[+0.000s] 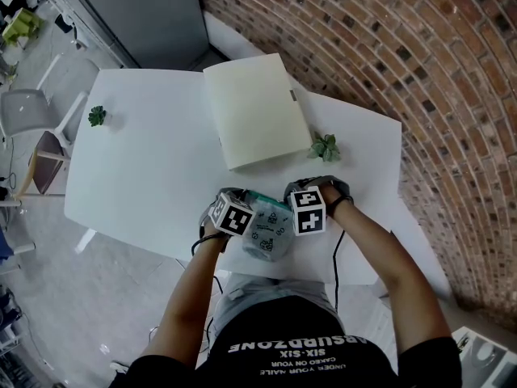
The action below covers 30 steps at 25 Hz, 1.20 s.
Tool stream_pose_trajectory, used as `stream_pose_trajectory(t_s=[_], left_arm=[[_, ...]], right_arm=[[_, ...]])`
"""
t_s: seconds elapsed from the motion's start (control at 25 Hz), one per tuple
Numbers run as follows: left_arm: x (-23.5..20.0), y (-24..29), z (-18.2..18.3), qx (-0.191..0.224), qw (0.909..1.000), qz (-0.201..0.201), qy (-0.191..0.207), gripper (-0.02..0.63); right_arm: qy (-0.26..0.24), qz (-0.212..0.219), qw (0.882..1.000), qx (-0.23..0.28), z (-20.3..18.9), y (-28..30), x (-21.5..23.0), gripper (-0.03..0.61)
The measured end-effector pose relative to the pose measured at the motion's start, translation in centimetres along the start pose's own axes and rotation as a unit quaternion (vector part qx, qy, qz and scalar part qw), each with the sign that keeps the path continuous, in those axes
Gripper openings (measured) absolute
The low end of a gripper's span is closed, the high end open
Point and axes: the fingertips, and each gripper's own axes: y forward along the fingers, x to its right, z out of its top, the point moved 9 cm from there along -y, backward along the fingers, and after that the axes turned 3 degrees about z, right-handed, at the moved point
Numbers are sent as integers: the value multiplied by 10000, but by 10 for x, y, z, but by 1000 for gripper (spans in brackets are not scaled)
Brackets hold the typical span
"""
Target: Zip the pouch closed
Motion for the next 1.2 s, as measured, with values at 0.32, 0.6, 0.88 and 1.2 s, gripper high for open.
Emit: stream_pose_trajectory(t_s=[0.32,0.6,0.88,1.2], left_arm=[[2,0,0,-8,10000,-55,-42,23],[3,-1,1,-16,10000,-86,-42,25],[5,-3,2,-5,9998,-160,-82,23],[4,-3,2,10,9999,-154,-75,25]], right_arm=[[77,22,10000,-41,-5,0,-2,-2],[133,2,9999,13,-6,-3,-5,-1],[58,33,9999,-88,-9,-3,-10,-2],[136,21,9999,-64,-16,-6,-17,-2]])
